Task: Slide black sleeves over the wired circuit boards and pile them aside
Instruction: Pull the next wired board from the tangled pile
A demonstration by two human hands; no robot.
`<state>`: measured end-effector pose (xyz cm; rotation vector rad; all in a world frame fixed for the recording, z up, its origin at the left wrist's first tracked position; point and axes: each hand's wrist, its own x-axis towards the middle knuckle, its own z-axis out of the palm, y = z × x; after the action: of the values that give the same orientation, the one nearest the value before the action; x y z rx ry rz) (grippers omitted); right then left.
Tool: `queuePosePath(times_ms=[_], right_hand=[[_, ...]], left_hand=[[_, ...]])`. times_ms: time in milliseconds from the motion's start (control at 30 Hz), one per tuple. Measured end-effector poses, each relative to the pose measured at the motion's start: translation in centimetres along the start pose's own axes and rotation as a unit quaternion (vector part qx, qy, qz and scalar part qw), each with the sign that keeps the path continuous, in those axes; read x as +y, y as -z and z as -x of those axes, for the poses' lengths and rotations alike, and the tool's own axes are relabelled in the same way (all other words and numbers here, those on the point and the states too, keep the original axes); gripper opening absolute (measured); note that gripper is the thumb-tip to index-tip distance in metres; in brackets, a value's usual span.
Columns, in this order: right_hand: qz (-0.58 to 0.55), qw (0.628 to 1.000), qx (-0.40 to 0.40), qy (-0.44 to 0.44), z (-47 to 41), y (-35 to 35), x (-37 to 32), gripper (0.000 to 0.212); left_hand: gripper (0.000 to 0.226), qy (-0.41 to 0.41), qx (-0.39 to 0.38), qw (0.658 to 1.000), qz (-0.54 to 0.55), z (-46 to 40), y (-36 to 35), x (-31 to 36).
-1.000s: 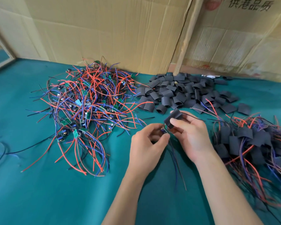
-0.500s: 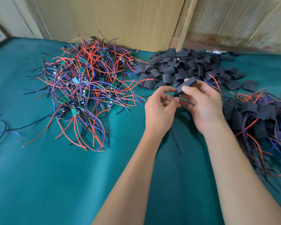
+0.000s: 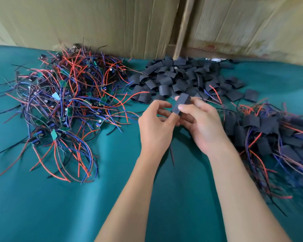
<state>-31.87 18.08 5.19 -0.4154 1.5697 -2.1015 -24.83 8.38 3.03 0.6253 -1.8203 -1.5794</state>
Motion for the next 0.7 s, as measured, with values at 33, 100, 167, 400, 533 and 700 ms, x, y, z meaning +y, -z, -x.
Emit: queuePosePath(times_ms=[33, 100, 167, 400, 533, 700], right_hand=[[-0.01, 1.0, -0.003, -0.007, 0.1, -0.1, -0.1, 0.019], [-0.025, 1.0, 0.007, -0.011, 0.2, -0.4, -0.4, 0.022], [-0.031, 0.998, 0.048, -0.01, 0.3, -0.7, -0.8, 0.022], [0.144, 0.961, 0.228, 0.06, 2.5, 5.2, -6.0, 0.012], [0.55, 0.807, 0.215, 0.001, 4.8, 9.9, -11.1, 0.059], [0.603, 0.767, 0.163, 0.146, 2.1, 3.4, -12.9, 0.025]], left_hand=[[0.013, -0.003, -0.001, 1.0, -0.015, 0.0, 0.0, 0.0], [0.011, -0.009, -0.007, 1.0, -0.026, 0.0, 0.0, 0.0], [0.011, -0.02, -0.054, 0.998, -0.011, 0.1, -0.1, 0.1], [0.009, -0.005, -0.14, 0.99, 0.003, 0.1, -0.6, -0.3], [0.012, -0.007, -0.129, 0.992, -0.011, 0.0, -0.8, -0.6], [0.018, -0.019, -0.12, 0.992, -0.029, 0.1, -0.7, 0.0]])
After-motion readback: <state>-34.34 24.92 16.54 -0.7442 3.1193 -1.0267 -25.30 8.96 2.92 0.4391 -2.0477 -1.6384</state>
